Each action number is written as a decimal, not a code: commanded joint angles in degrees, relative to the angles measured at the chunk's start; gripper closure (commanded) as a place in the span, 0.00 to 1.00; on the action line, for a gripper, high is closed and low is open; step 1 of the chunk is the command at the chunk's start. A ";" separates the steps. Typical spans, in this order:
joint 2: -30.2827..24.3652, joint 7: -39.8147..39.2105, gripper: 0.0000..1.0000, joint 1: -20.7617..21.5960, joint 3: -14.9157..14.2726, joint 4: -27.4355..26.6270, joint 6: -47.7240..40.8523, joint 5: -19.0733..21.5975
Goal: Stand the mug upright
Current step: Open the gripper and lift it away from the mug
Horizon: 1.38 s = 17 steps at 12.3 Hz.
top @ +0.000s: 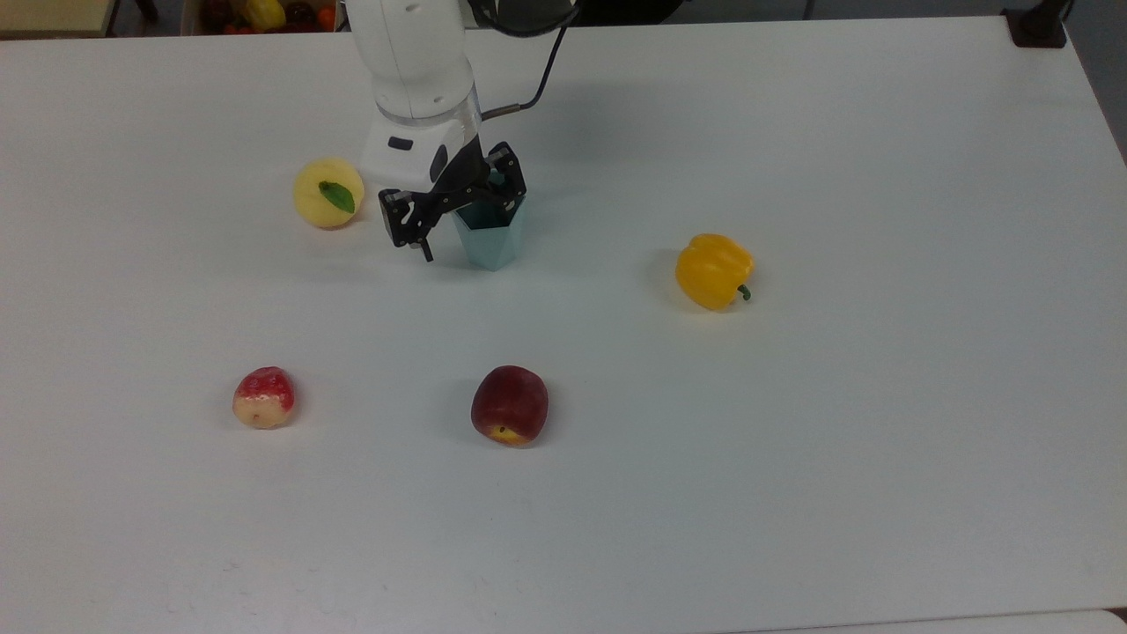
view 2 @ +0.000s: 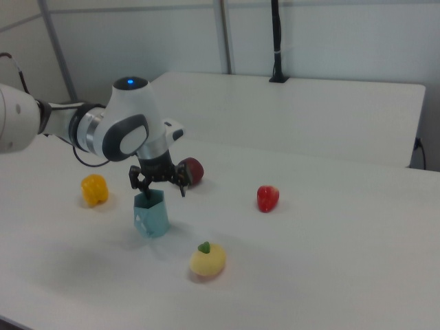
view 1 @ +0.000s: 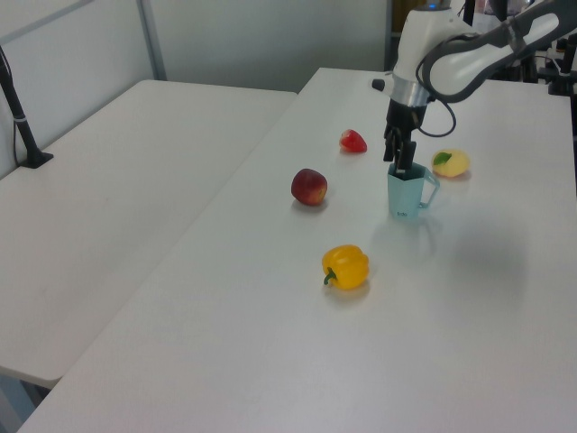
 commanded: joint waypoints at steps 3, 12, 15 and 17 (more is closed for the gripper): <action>-3.44 9.77 0.00 -0.75 0.52 14.93 -19.81 1.14; -12.92 48.43 0.00 -0.83 6.39 25.53 -46.57 -3.23; -16.62 49.81 0.00 -2.41 7.20 23.07 -47.90 -3.08; -17.24 41.94 0.00 -2.33 6.51 22.10 -47.11 -2.90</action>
